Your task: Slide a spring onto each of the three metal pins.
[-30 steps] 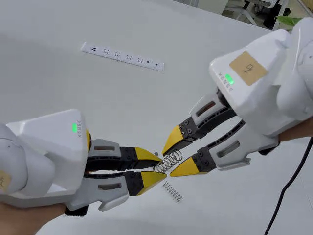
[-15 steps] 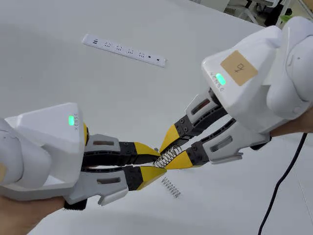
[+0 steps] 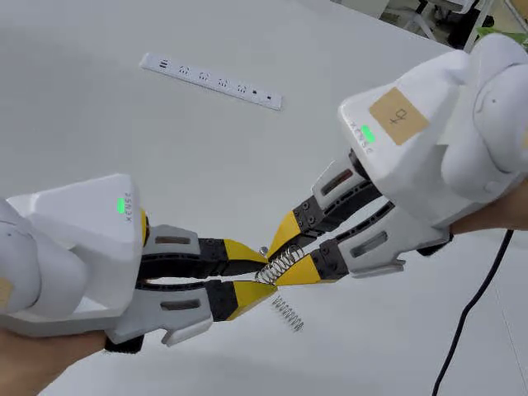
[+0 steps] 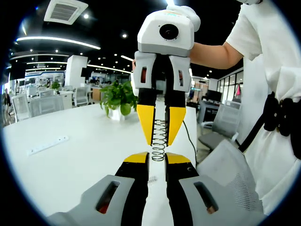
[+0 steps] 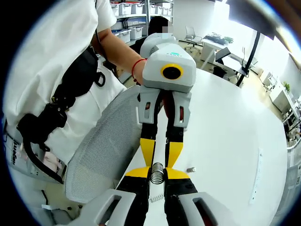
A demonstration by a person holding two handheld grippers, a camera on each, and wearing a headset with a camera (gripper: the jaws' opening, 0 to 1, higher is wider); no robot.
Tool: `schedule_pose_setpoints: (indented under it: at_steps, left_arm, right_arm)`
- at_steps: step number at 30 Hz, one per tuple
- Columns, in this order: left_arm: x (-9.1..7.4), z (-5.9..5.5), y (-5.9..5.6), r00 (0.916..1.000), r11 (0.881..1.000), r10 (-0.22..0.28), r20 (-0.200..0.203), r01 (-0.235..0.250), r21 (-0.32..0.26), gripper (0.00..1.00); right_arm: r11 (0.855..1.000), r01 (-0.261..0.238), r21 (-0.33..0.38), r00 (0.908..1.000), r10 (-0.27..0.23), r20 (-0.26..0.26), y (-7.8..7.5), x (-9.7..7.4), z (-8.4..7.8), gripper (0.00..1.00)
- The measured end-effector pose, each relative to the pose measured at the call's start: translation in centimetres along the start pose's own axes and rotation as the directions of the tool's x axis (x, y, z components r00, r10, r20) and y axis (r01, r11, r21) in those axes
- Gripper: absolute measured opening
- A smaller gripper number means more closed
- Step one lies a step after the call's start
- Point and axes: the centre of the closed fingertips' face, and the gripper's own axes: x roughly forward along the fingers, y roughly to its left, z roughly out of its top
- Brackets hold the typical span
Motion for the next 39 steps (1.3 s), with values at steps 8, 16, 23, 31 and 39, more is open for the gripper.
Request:
schedule_pose_setpoints:
  at_steps: [8, 16, 23, 31, 39]
  left_arm:
    - [-1.8, -1.4, 1.4, 0.9979, 0.998, 0.06, -0.027, -0.06, -0.006, 0.16]
    - [-4.3, -3.7, 3.0, 0.9868, 0.991, 0.136, -0.088, -0.136, 0.008, 0.26]
    - [-5.9, -5.3, 4.1, 0.9752, 0.984, 0.176, -0.134, -0.176, 0.009, 0.34]
    - [-6.5, -6.0, 4.8, 0.9684, 0.98, 0.197, -0.154, -0.198, 0.007, 0.47]
    - [-6.6, -6.4, 5.0, 0.9679, 0.979, 0.203, -0.148, -0.205, 0.002, 0.6]
  right_arm:
    - [0.999, 0.032, 0.038, 0.9995, -0.032, 0.002, -0.9, -0.7, -0.3, 0.07]
    - [0.993, 0.082, 0.09, 0.9957, -0.078, -0.051, -2.5, -0.9, -2.1, 0.07]
    - [0.983, 0.119, 0.138, 0.9881, -0.104, -0.114, -4.4, -0.4, -4.7, 0.07]
    - [0.974, 0.143, 0.174, 0.981, -0.116, -0.155, -6.0, 0.9, -6.9, 0.07]
    - [0.97, 0.142, 0.197, 0.9781, -0.107, -0.179, -7.1, 3.1, -8.6, 0.07]
